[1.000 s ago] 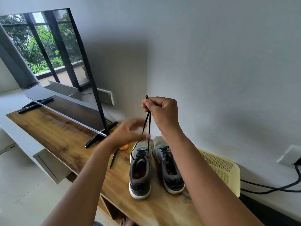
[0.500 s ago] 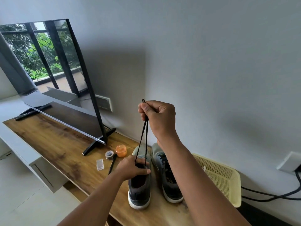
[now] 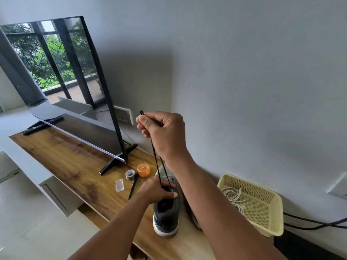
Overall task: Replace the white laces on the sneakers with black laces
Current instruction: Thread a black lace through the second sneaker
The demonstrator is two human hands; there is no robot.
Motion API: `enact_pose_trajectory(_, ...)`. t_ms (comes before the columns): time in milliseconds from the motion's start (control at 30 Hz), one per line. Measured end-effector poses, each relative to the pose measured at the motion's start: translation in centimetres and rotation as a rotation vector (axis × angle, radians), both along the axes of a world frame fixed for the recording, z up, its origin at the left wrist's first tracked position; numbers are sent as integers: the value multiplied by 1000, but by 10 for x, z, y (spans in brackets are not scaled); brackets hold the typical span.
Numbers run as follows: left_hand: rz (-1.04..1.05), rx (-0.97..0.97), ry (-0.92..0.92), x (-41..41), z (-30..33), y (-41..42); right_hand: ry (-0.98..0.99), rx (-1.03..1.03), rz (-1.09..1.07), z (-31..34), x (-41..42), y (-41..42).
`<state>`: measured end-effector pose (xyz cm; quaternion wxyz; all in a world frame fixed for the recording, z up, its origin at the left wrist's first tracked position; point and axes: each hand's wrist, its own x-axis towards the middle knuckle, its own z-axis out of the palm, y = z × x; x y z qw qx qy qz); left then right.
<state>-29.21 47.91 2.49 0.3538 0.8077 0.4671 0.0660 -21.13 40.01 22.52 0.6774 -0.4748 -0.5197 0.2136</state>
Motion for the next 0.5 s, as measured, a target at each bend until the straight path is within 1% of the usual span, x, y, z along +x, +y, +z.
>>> enact_pose_trajectory(133, -83, 15, 11, -4, 7, 1, 105, -7, 1, 4, 20, -3)
enact_pose_trajectory(267, -51, -2, -31, -10, 14, 0, 204, -18, -3, 5, 34, -6)
enact_pose_trajectory(500, -34, -19, -42, -9, 17, -2, 236, -24, 4, 6, 34, -6)
